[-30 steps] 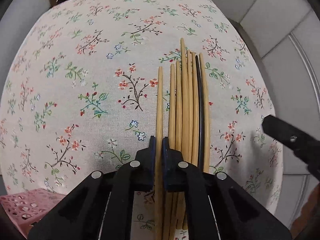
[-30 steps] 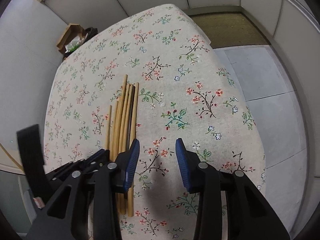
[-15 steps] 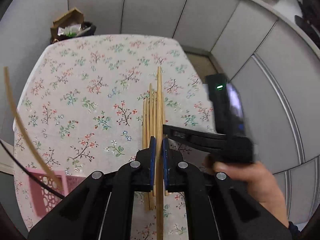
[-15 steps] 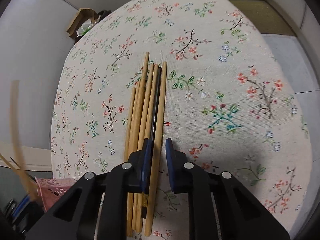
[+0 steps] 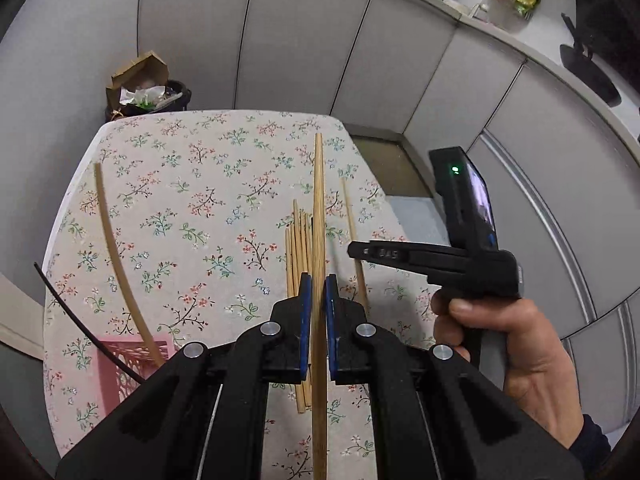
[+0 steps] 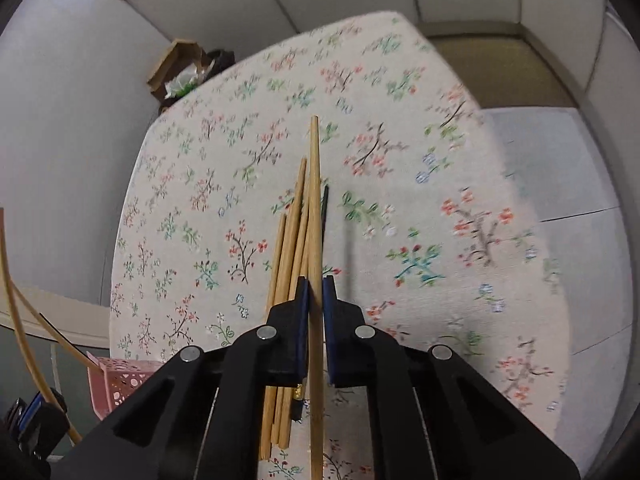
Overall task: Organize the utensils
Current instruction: 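Grasp another wooden chopstick from the bundle with the right tool, then release the chopstick into the pink holder with the left tool while the right tool does too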
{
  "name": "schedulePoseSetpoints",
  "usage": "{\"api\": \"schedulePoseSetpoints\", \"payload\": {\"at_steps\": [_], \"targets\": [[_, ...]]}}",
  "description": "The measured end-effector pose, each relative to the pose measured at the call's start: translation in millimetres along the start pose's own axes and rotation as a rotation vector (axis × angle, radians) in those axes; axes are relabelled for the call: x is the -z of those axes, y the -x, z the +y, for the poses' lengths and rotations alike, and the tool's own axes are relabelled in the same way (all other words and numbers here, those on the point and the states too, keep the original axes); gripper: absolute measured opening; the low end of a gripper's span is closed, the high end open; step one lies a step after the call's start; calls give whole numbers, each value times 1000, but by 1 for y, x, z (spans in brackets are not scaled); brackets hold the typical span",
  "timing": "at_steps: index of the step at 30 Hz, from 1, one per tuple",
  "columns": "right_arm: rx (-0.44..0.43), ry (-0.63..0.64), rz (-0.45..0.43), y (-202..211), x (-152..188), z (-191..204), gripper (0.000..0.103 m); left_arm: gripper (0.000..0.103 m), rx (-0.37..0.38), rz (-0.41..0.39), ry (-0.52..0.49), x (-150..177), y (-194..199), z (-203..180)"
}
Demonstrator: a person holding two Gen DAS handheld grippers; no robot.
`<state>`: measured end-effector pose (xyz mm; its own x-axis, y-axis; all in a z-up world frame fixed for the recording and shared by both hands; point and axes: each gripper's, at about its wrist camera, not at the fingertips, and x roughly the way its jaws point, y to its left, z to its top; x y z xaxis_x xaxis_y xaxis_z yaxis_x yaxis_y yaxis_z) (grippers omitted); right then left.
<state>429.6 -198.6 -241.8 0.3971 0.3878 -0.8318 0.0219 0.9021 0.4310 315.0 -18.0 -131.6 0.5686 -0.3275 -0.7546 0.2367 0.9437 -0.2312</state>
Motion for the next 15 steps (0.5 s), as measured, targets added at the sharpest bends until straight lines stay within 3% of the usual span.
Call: {"api": "schedulePoseSetpoints", "payload": {"at_steps": [8, 15], "targets": [[-32, 37, -206, 68, 7, 25, 7, 6, 7, -159, 21, 0, 54, 27], [-145, 152, -404, 113, 38, 87, 7, 6, -77, -315, 115, 7, 71, 89]]}}
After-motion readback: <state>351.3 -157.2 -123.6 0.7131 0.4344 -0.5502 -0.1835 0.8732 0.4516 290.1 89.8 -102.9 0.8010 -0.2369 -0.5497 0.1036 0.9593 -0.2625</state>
